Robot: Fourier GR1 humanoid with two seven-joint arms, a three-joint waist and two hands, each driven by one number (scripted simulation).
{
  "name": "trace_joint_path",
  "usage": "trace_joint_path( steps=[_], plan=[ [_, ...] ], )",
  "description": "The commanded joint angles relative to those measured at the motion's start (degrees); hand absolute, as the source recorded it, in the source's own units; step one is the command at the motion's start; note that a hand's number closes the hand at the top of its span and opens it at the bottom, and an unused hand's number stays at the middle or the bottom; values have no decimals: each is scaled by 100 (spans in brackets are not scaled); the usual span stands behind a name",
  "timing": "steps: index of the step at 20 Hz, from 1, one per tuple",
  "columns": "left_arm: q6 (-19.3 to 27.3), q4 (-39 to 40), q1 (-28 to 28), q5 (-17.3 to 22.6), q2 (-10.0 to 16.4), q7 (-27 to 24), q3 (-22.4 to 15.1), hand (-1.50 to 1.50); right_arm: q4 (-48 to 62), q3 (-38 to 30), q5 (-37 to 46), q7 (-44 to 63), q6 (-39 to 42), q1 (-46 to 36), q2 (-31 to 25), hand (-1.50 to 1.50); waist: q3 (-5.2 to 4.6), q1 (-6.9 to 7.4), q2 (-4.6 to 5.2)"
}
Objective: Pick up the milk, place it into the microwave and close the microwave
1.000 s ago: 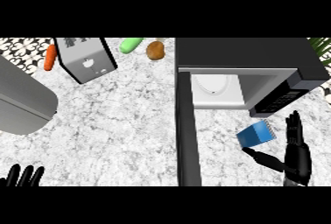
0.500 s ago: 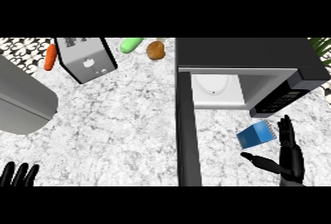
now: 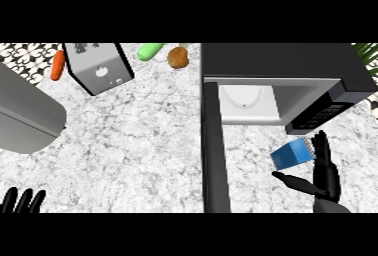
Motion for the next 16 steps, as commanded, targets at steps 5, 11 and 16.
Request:
trace_joint_path(
  steps=[5,11,16],
  plan=[
    [-114,522,-279,70,-9,-192,183,-150,912,-293,-297,-846,619,-468,-13,-150,2,2,8],
    [37,456,-358,-48,-37,-194,80,-150,555,-277,-614,-538,1127,-645,122,150,-2,-27,-2],
    [-314,-93,-3,568,241,132,502,-150,246,-145,-724,-544,1299,-283,354,150,-5,-34,-15]
  ],
)
